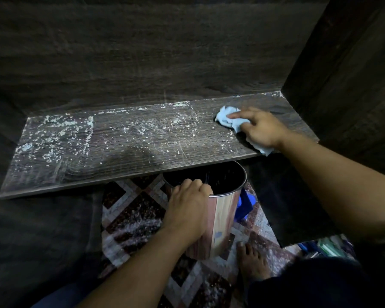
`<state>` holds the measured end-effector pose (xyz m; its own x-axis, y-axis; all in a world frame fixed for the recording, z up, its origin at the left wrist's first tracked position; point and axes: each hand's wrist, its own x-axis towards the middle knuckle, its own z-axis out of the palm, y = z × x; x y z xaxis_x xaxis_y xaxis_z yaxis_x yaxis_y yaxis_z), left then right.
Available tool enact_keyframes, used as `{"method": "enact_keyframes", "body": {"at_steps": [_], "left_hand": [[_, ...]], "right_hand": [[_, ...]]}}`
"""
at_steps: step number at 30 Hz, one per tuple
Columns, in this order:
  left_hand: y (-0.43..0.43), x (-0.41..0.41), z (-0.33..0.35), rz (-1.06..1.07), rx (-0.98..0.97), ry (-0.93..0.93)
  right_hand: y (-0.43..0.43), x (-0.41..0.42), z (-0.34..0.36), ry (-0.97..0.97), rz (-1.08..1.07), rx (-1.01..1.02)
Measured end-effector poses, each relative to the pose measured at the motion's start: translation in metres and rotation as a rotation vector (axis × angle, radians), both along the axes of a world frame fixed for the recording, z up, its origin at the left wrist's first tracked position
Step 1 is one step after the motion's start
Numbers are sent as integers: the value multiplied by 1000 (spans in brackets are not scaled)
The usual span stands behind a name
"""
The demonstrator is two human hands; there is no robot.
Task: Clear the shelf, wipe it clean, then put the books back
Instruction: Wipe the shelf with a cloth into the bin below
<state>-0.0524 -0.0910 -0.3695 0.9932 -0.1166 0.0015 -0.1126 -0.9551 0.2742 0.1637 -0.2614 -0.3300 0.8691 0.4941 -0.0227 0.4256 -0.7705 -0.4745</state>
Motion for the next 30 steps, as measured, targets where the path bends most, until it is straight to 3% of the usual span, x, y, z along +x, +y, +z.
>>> {"method": "enact_keyframes", "body": {"at_steps": [4, 6, 9, 13, 30], "left_hand": [[0, 0, 1, -13, 8, -15], [0, 0, 2, -13, 16, 3], [1, 0, 1, 2, 39, 9], [0, 1, -3, 3, 43, 1], [-4, -5, -2, -24, 14, -5]], "right_hand": [[-22, -22, 8, -56, 54, 58], [-38, -11, 10, -152, -64, 82], [-65, 8, -1, -192, -320, -66], [-56, 9, -14, -168, -424, -194], [-5, -64, -10, -91, -30, -122]]}}
